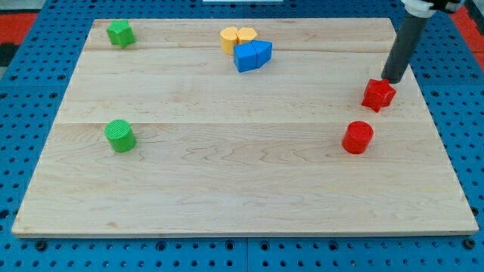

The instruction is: Move the red star to the red circle

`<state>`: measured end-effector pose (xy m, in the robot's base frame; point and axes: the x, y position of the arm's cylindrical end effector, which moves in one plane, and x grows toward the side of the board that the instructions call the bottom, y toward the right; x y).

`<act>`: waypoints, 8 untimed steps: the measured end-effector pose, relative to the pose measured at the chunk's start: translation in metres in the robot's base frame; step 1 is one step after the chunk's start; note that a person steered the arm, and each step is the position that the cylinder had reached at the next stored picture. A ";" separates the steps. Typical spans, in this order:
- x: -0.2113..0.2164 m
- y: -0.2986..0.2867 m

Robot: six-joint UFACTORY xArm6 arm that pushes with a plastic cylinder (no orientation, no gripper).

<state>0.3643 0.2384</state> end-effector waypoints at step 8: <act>0.085 -0.130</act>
<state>0.4494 0.1083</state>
